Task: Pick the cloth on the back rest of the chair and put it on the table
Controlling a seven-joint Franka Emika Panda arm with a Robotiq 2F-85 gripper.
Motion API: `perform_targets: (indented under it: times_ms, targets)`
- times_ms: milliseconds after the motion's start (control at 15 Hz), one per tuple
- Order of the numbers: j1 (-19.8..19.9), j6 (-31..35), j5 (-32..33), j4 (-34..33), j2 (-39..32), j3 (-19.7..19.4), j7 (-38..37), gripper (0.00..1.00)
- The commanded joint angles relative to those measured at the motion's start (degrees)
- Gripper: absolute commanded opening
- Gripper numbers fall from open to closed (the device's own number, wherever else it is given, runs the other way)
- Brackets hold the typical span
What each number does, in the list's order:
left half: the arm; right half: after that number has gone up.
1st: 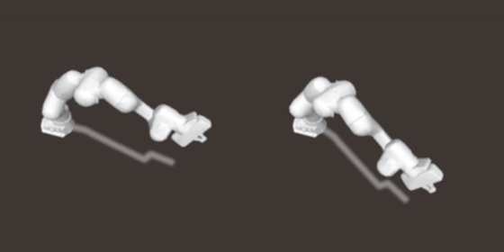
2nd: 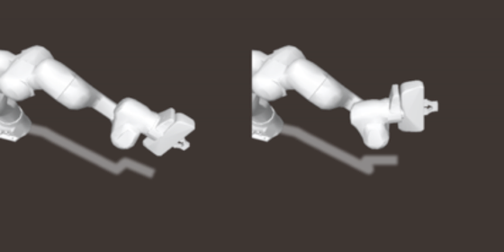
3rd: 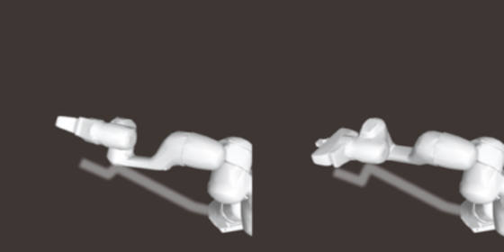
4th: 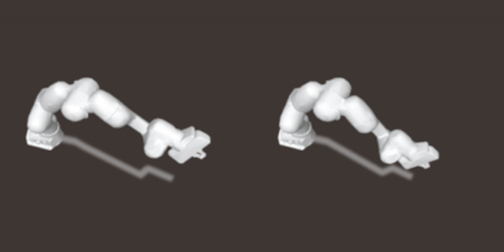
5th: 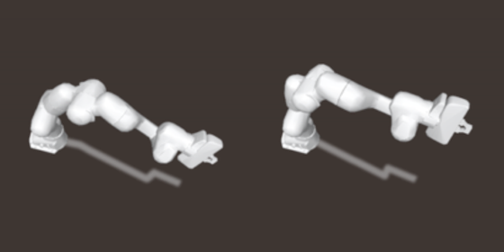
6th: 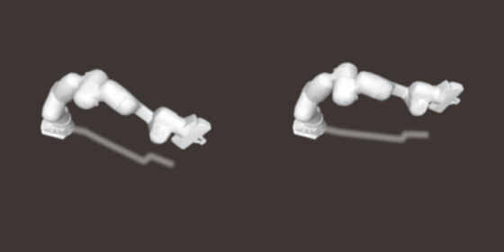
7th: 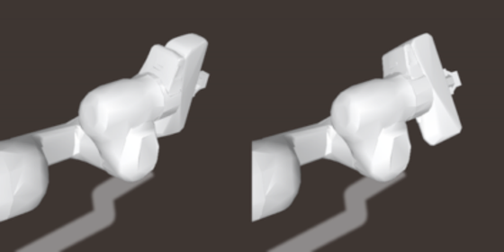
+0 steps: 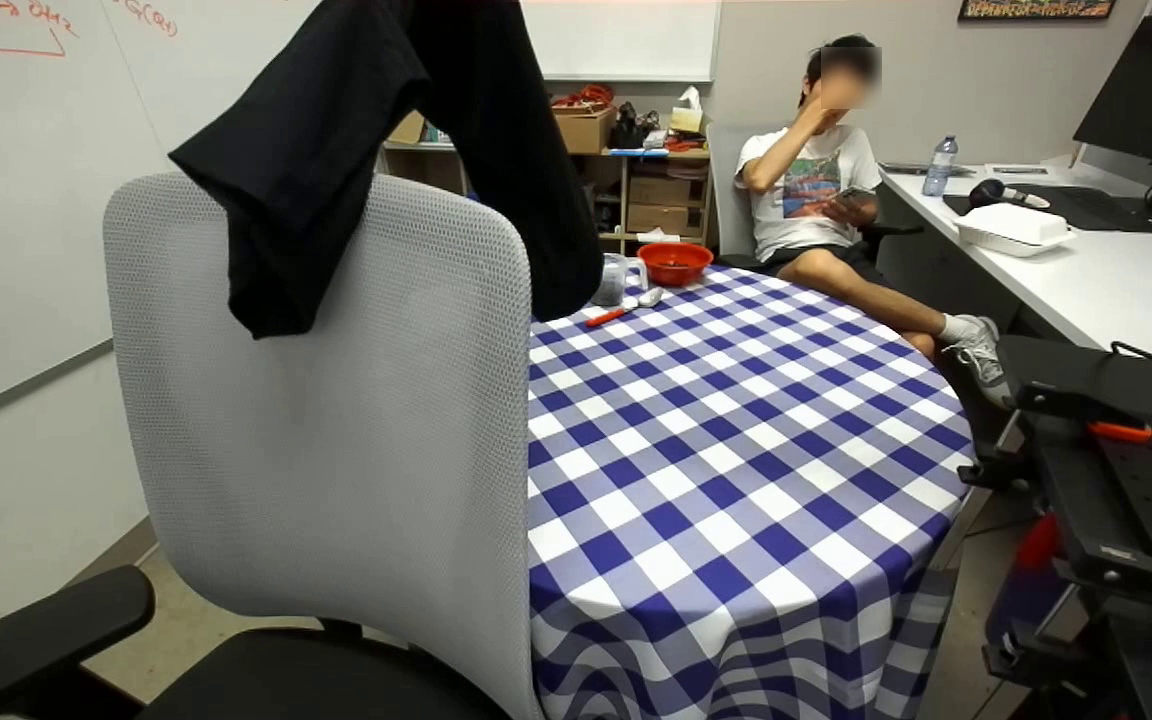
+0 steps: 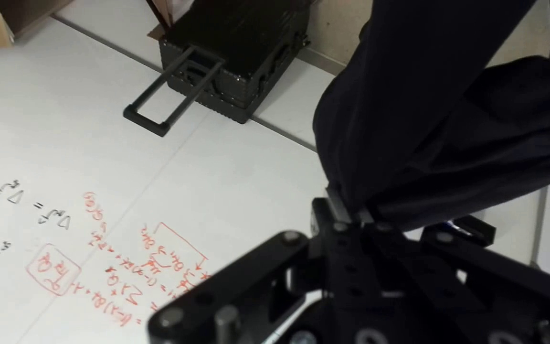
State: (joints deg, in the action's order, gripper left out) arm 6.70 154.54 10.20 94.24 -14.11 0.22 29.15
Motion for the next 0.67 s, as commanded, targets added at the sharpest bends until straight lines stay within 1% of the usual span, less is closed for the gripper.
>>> perform_targets:
  times_ms: [0,333,400,467,600]
  targets:
    - [1.6,4.44,-1.32,6.07,4.39,-2.03,-4.17,0.01]
    - [2.78,10.47,-0.02,16.55,12.13,-5.73,-10.41,0.01]
    - [2.77,11.06,-0.3,18.34,13.24,-6.01,-10.64,0.01]
    - [2.53,11.56,0.79,19.99,13.83,-6.56,-11.73,0.01]
    - [2.07,12.39,0.33,23.33,15.02,-6.49,-12.24,0.01]
